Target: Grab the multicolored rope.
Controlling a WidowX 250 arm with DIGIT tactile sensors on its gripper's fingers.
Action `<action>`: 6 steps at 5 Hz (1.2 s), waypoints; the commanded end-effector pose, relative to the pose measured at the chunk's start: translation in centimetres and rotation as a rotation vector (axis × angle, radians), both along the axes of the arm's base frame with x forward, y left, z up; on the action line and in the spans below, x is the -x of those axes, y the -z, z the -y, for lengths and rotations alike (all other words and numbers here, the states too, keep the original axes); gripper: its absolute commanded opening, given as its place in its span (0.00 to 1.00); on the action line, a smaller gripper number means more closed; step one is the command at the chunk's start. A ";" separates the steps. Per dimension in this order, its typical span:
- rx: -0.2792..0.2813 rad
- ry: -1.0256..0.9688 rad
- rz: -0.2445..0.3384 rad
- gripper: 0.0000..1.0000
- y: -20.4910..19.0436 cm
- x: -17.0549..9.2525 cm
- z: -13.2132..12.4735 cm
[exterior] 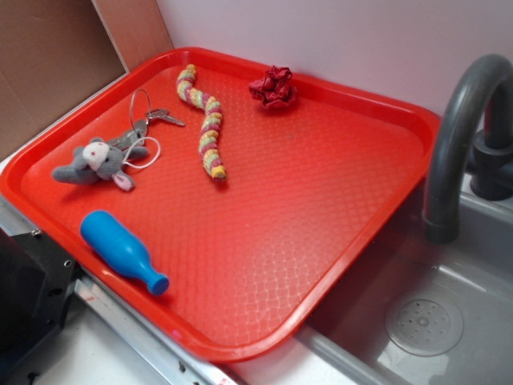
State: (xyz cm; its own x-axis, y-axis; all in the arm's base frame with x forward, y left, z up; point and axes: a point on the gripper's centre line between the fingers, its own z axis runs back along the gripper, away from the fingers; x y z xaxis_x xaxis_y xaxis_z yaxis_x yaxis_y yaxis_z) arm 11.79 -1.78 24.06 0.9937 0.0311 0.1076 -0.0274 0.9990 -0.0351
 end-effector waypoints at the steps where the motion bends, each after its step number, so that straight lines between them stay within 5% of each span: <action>1: 0.000 0.000 0.000 1.00 0.0 0.0 0.0; 3: 0.027 -0.499 0.097 1.00 1.6 -3.9 -2.4; 6: -0.024 -0.779 0.187 1.00 7.3 -11.2 -2.7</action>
